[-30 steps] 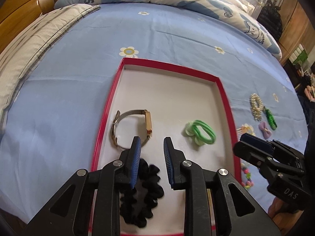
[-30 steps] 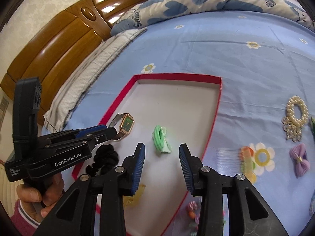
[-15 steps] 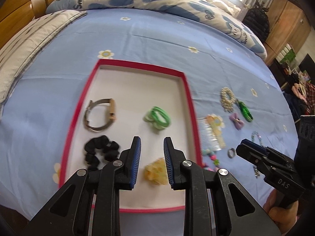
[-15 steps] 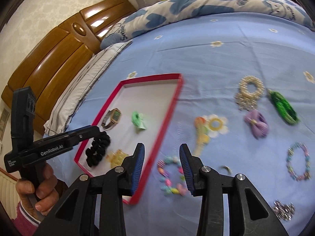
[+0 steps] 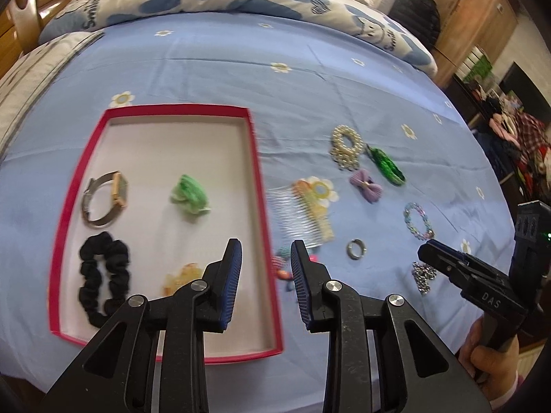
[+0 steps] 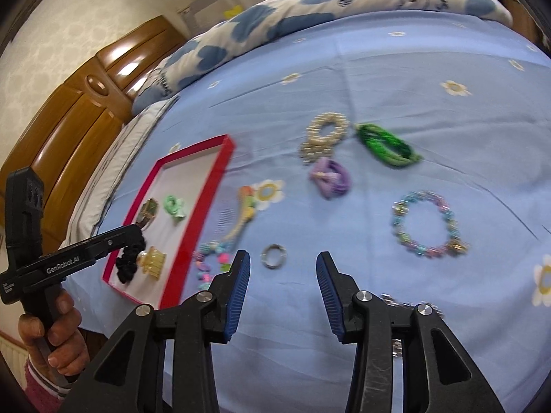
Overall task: Organize jewelry
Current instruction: 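Grasp the gold ring with the left tool while the right tool grasps the beaded bracelet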
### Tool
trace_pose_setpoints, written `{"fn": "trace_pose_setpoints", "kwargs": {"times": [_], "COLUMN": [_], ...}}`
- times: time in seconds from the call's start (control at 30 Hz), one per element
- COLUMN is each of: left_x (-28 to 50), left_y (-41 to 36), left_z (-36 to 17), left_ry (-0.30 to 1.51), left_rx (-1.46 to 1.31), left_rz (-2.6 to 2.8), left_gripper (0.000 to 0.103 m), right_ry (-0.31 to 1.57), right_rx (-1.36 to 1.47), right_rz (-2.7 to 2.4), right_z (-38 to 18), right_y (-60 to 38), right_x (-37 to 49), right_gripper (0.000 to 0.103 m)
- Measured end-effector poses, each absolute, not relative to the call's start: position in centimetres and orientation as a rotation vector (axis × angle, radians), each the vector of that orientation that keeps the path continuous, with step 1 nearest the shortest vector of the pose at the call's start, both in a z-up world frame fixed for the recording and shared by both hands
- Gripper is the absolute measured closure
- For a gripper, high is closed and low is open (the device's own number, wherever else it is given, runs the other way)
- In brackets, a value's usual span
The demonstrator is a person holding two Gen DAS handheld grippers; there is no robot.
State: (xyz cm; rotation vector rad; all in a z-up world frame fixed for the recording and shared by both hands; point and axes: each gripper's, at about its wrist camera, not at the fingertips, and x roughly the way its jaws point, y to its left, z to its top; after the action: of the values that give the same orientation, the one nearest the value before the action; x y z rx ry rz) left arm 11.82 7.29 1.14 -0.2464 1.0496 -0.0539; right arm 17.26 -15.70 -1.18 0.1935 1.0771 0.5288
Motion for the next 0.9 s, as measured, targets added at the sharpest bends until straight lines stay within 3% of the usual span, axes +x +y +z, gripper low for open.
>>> {"fn": "trace_pose_setpoints", "kwargs": {"times": [0.5,0.73,0.9], "left_x": [13.6,15.7,16.7], "left_y": [-0.9,-3.9,-4.6], "left_z": [-1.2,-4.0,-5.5], "left_ry": [1.122,1.186,1.224], "left_rx": [-0.143,-0.105,-0.101], "left_rz": [-0.212,-0.215,-0.218], "left_gripper": [0.076,0.076,0.076], "right_ry": [1.052,1.066,1.096], "right_rx": [0.172,0.125,0.091], "right_rz": [0.341,0.327,0.338], "right_z": [-2.2,-3.3,-4.8], "right_y": [-22.6,-23.4,-23.1], "right_x": [18.2,19.3,20.4], "right_gripper": [0.06,0.05,0.049]}}
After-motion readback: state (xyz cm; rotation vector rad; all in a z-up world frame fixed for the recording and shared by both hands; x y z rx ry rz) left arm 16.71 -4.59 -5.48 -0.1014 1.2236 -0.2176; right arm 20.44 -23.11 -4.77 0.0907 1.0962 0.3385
